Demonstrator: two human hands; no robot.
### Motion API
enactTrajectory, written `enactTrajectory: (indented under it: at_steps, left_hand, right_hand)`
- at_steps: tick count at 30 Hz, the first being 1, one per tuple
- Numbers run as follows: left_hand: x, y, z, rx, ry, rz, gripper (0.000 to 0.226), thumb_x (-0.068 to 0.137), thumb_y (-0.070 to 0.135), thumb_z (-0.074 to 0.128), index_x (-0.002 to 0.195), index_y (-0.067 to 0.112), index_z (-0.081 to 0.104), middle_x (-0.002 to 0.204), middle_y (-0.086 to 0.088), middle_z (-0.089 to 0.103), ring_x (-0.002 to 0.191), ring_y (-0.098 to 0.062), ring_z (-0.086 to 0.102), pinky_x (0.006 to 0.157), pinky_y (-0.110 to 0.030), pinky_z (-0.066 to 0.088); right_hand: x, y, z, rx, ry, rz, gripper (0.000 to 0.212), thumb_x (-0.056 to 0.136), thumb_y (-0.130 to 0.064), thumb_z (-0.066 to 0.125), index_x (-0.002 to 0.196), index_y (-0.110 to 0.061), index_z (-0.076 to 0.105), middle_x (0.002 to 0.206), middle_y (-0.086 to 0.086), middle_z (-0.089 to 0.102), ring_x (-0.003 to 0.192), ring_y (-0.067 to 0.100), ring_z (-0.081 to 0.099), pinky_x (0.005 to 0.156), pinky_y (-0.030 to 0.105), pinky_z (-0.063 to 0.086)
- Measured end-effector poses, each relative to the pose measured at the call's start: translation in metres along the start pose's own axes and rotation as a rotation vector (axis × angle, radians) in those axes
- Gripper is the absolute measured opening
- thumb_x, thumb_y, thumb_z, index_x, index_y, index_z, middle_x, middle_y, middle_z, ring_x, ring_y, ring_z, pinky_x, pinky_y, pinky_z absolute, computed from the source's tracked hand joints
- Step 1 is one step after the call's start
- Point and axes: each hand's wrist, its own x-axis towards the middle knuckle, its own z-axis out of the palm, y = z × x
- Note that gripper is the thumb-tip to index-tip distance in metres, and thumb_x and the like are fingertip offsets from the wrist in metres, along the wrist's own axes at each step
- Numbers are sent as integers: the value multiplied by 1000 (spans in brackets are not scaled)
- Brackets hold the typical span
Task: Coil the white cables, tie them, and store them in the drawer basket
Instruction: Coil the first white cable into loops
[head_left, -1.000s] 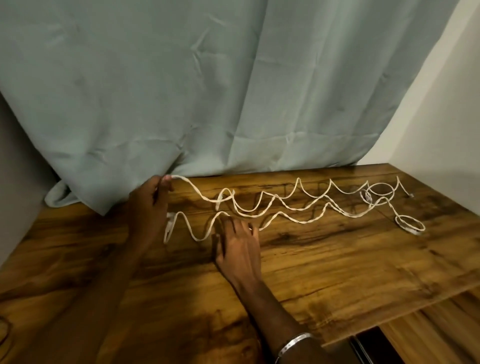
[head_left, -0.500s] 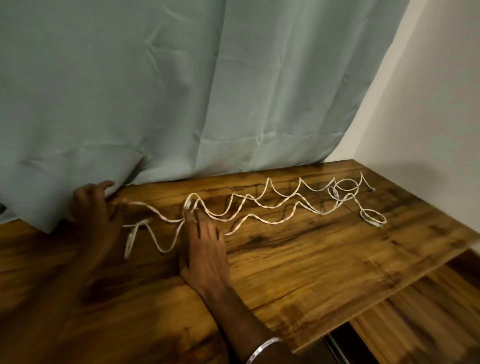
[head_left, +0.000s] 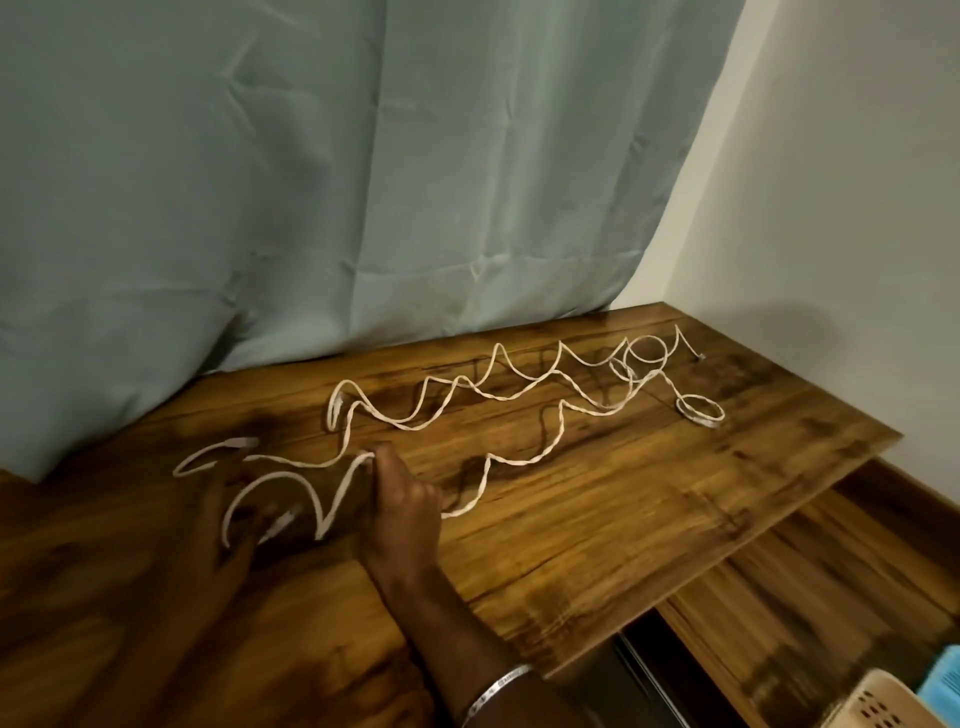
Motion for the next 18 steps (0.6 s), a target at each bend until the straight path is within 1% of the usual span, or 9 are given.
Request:
enactTrajectory:
  at_steps: [2, 4, 7, 9, 10, 11, 14, 16, 18]
  left_hand:
    - [-2, 6, 0, -41, 5, -102, 52, 94, 40, 56, 142, 18, 49, 145, -17, 50, 130, -40, 47, 107, -53, 37]
    - [-6, 10, 0, -64, -5, -183, 49, 93, 43, 55, 130, 12, 60, 137, -21, 56, 128, -42, 48, 110, -52, 33]
    - [-14, 13, 2, -75, -11, -65, 21, 90, 47, 56, 102, 34, 67, 124, -8, 66, 118, -33, 56, 104, -43, 38]
    - [-14, 15, 7, -188, -3, -33, 16, 93, 52, 54, 95, 38, 63, 113, 1, 65, 110, -25, 58, 99, -39, 39]
    - [-15, 22, 13, -253, 25, -29, 22, 96, 54, 50, 97, 37, 63, 110, 1, 65, 107, -24, 58, 96, -39, 40]
    - [-16, 29, 22, -318, 50, -27, 24, 99, 51, 44, 101, 36, 62, 107, 0, 64, 104, -23, 57, 91, -38, 40]
    - [-20, 53, 55, -366, 121, -36, 31, 101, 39, 37, 114, 26, 62, 103, 0, 59, 97, -18, 53, 78, -27, 39]
    - [-14, 54, 75, -304, 46, 67, 31, 103, 46, 36, 118, 34, 60, 112, 5, 61, 104, -15, 56, 83, -28, 41]
    - [-6, 44, 87, -150, -112, 204, 41, 103, 55, 33, 127, 33, 58, 124, 9, 61, 115, -11, 56, 96, -32, 43]
  right_hand:
    - [1, 2, -1, 39, 125, 74, 22, 106, -29, 47, 103, -13, 62, 79, 4, 68, 63, 24, 63, 55, 30, 40]
    - [2, 4, 0, 49, 144, 149, 31, 110, -33, 39, 104, -13, 62, 77, 7, 67, 64, 28, 63, 54, 37, 45]
    - [1, 5, 1, -13, -20, 203, 27, 110, -37, 36, 102, -19, 54, 81, 6, 68, 70, 30, 65, 61, 42, 49]
    - [5, 7, 2, -97, -187, 206, 10, 106, -33, 47, 104, -25, 53, 93, 2, 71, 84, 28, 67, 73, 43, 52]
    - [8, 7, 3, -138, -245, 189, 6, 103, -30, 53, 107, -26, 54, 101, 0, 71, 93, 26, 67, 82, 43, 53]
    - [9, 8, 5, -178, -299, 166, 12, 100, -28, 58, 112, -26, 57, 110, 0, 69, 102, 24, 65, 91, 45, 51]
    - [7, 11, 5, -293, -535, 124, 50, 89, -29, 74, 135, -25, 54, 139, 5, 53, 131, 27, 48, 117, 57, 31]
    - [6, 19, -6, -329, -615, 75, 54, 90, -33, 70, 140, -27, 51, 140, 6, 51, 135, 30, 42, 118, 63, 24]
    - [14, 34, -31, -321, -685, 32, 39, 90, -32, 61, 129, -26, 63, 128, 5, 61, 128, 29, 49, 118, 63, 27]
